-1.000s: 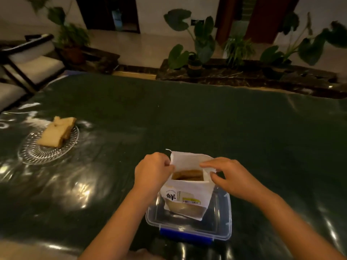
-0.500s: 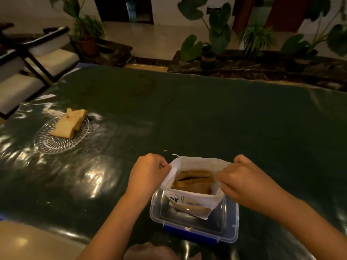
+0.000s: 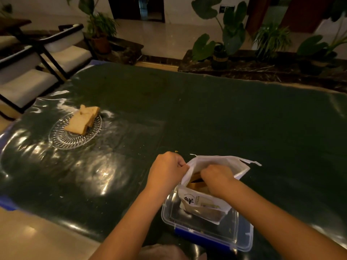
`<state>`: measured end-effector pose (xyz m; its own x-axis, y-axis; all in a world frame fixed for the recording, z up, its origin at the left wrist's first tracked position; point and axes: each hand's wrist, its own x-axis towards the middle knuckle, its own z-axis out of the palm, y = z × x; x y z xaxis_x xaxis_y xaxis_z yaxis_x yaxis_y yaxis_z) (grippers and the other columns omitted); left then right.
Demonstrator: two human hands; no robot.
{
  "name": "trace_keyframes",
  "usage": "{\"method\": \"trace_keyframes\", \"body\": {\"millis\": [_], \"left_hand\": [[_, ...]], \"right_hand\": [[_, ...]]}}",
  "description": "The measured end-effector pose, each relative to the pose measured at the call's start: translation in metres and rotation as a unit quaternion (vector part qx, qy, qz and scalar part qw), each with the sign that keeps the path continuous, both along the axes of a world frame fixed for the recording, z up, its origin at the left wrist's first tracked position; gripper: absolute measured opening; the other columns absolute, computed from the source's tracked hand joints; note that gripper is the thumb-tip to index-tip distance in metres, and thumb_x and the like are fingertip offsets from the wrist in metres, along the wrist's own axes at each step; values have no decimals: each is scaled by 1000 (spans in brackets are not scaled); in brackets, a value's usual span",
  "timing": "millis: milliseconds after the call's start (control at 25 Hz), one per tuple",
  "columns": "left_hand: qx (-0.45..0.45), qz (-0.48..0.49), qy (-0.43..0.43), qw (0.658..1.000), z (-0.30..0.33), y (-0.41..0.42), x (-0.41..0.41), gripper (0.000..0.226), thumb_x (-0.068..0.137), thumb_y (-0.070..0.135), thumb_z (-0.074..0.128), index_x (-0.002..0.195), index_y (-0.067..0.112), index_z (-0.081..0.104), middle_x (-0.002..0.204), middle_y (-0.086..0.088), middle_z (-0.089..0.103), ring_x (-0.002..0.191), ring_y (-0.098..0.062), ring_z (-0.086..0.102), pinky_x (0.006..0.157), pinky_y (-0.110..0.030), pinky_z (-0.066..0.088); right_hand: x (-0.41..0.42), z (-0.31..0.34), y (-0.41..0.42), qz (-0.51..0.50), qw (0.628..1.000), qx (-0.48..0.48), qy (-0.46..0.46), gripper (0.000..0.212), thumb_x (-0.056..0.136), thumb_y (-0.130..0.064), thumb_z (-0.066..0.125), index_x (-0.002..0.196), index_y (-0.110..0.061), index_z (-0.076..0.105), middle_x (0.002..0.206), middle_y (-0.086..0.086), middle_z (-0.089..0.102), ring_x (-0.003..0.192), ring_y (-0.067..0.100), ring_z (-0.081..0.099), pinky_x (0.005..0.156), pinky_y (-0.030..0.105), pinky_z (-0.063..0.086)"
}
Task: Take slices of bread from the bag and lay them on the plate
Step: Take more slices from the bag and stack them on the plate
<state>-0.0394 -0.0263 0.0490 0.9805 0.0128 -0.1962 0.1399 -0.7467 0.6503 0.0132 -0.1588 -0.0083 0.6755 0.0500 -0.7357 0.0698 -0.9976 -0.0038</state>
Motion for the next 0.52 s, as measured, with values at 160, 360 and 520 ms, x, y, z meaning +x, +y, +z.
{"method": "trace_keyframes", "body": {"millis": [160,360,520], "left_hand": [[-8,2,-1,1000,-2,-4,0,15,82,22,64,67,20,67,70,-5,70,65,-14,66,63,-29,56],[-27,11,20,999,-4,-5,-2,19,82,22,64,64,22,65,60,2,69,58,-5,65,61,-22,52],[-33,23,35,999,-6,-6,-4,25,83,22,63,59,27,63,57,4,67,57,-5,64,55,-16,42]], "right_hand": [[-7,-6,-4,99,991,-22,-85,44,76,-32,68,115,-20,54,109,5,57,101,25,54,91,42,43],[-24,-25,-24,12,984,123,-127,31,81,-29,62,111,-24,55,110,5,62,95,23,57,84,37,46],[-22,-20,-36,-28,981,153,-116,30,81,-33,61,110,-30,52,106,1,59,88,17,52,81,29,44]]}}
